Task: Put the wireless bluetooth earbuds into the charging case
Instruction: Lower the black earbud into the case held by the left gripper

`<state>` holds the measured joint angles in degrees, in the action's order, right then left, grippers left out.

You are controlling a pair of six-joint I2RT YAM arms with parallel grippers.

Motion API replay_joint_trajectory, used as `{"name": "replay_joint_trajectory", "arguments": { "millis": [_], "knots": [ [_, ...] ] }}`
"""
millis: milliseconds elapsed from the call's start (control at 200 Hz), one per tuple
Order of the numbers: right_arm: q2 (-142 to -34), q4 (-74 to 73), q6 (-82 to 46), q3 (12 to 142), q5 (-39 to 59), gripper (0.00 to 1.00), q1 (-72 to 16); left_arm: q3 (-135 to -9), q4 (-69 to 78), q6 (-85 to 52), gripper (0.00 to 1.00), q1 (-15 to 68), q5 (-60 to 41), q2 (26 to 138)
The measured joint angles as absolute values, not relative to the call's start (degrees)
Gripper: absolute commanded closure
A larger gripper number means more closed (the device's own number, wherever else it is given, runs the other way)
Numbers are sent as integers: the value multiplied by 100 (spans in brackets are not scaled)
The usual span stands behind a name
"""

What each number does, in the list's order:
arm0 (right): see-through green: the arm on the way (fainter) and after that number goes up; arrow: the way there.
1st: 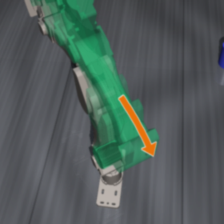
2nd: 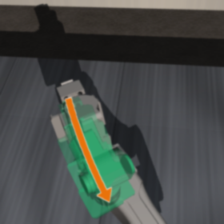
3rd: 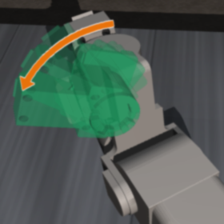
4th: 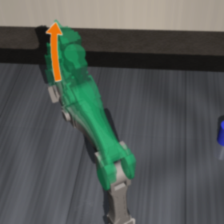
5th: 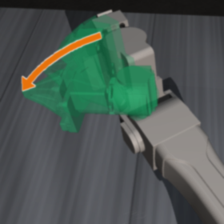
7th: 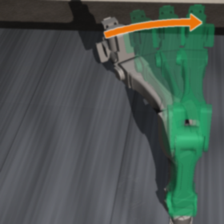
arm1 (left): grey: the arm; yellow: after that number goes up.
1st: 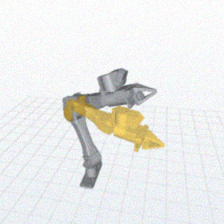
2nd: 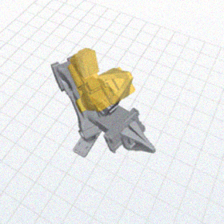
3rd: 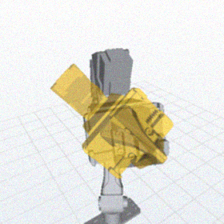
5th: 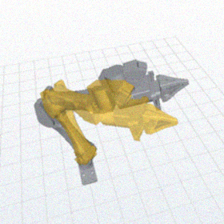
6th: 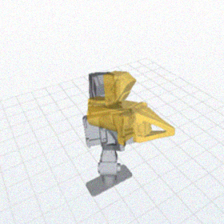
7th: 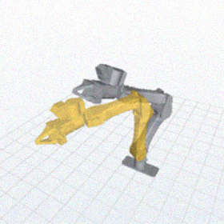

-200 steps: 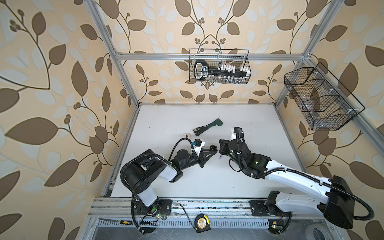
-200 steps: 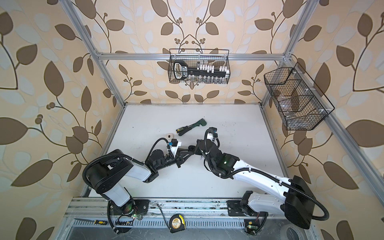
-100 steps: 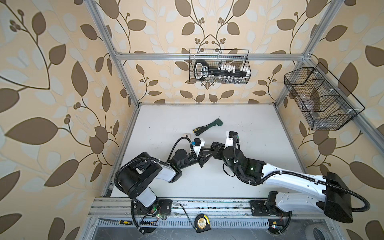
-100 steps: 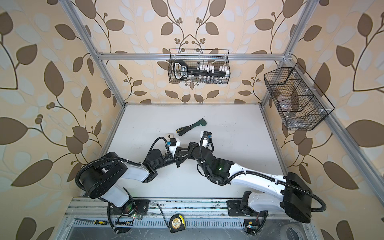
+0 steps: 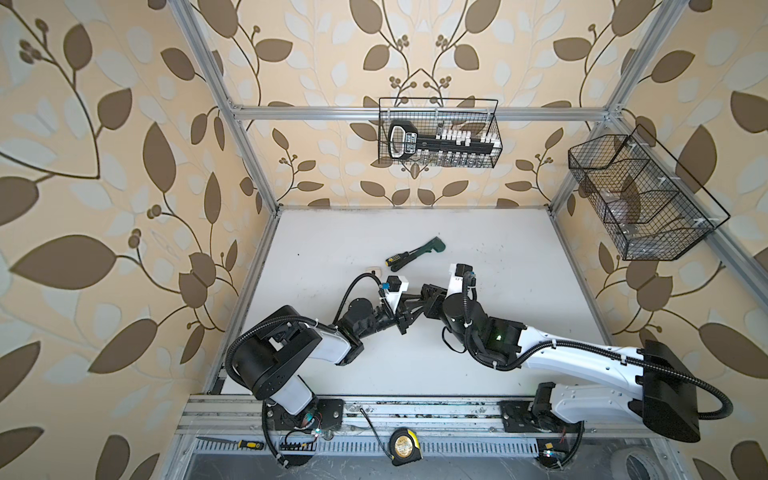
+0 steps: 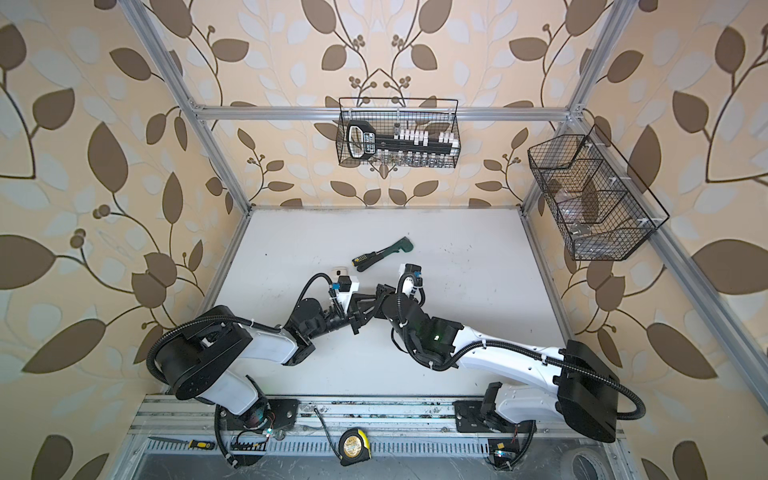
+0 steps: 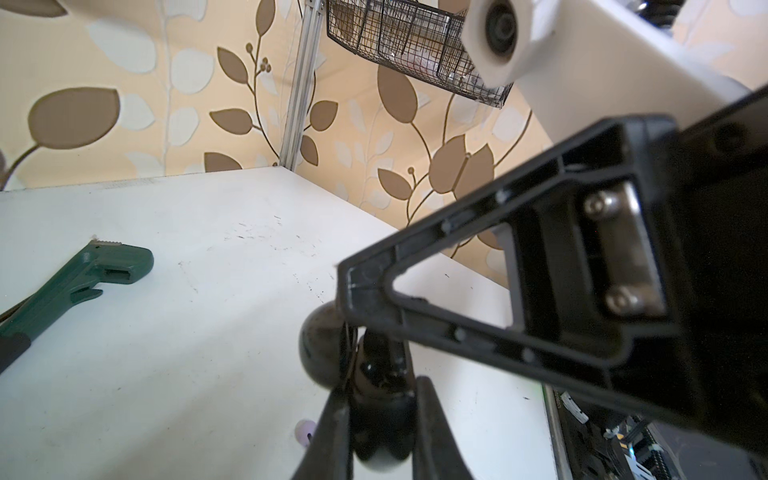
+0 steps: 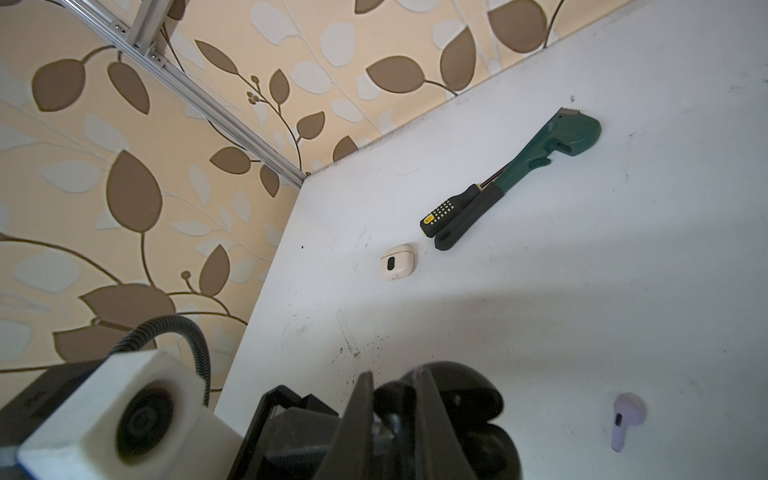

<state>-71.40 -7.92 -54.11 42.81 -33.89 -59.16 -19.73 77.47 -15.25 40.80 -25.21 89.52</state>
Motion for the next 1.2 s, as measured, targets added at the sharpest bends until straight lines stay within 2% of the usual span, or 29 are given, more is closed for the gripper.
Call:
{"name": "replay_joint_trajectory", "arguments": {
  "millis": [1200],
  "knots": [
    [-7133, -895, -5203, 4084, -3454, 86, -5937, -1892, 7717, -1518, 100, 4080, -2502, 8858]
  ]
}}
